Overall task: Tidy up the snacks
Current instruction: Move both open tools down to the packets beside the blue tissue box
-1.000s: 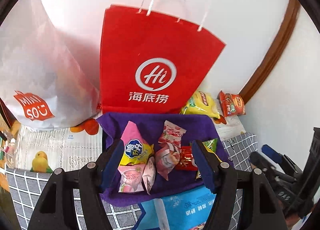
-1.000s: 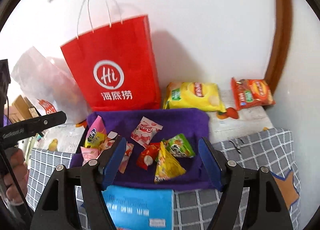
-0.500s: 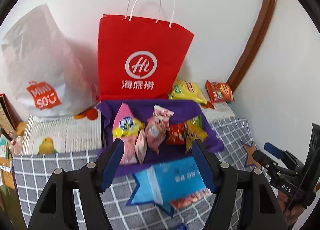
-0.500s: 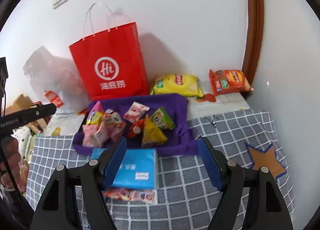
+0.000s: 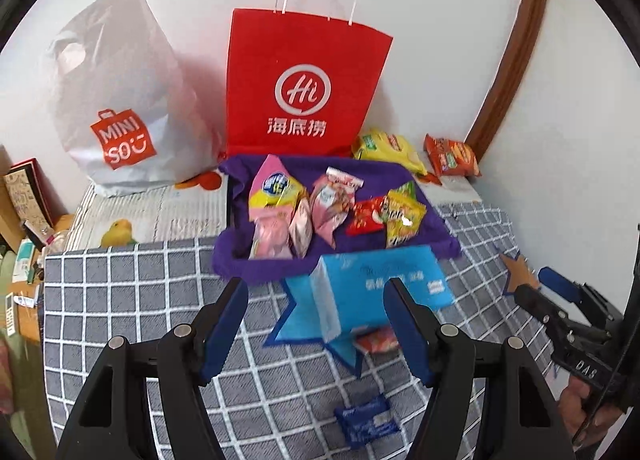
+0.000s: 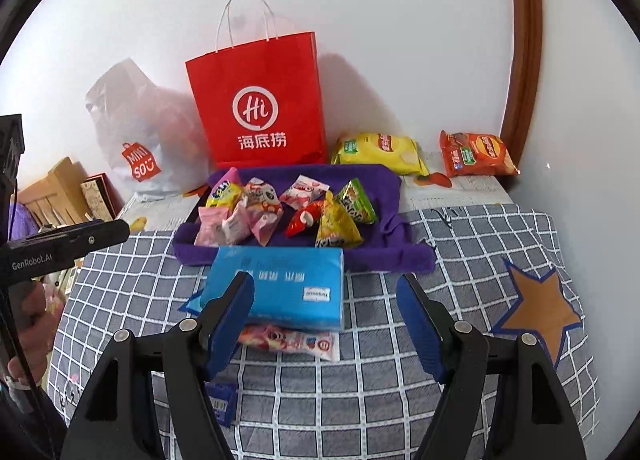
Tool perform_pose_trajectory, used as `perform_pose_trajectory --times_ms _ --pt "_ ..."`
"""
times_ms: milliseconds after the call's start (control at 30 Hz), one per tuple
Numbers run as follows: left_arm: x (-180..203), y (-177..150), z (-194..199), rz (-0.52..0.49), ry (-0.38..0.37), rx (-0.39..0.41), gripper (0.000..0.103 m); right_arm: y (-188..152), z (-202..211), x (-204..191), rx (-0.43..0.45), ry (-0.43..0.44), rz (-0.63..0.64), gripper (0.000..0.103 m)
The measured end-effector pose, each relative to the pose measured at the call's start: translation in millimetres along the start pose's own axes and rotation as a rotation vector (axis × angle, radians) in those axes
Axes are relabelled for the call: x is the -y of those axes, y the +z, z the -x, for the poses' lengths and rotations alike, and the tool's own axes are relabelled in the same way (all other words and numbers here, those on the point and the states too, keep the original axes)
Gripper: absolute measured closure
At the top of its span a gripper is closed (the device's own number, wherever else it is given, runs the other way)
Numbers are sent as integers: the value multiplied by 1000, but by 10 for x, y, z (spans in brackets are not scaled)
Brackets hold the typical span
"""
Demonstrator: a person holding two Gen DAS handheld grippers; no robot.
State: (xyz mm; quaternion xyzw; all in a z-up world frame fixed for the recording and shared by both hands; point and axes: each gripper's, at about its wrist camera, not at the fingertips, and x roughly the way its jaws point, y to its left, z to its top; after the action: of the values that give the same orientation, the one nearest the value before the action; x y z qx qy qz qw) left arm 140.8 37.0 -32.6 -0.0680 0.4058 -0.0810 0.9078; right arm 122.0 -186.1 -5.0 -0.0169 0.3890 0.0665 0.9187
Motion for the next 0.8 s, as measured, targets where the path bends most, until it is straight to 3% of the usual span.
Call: perform_pose_trajectory --times_ms 367,600,800 --pt "-173 -368 -237 27 32 -76 35 -382 -272 17 -59 7 -10 35" --pt "-308 -529 -366 42 40 -113 35 -587 -645 -177 -107 68 38 48" --pt "-389 -637 -498 59 29 -157 35 -678 -932 -401 -138 95 130 49"
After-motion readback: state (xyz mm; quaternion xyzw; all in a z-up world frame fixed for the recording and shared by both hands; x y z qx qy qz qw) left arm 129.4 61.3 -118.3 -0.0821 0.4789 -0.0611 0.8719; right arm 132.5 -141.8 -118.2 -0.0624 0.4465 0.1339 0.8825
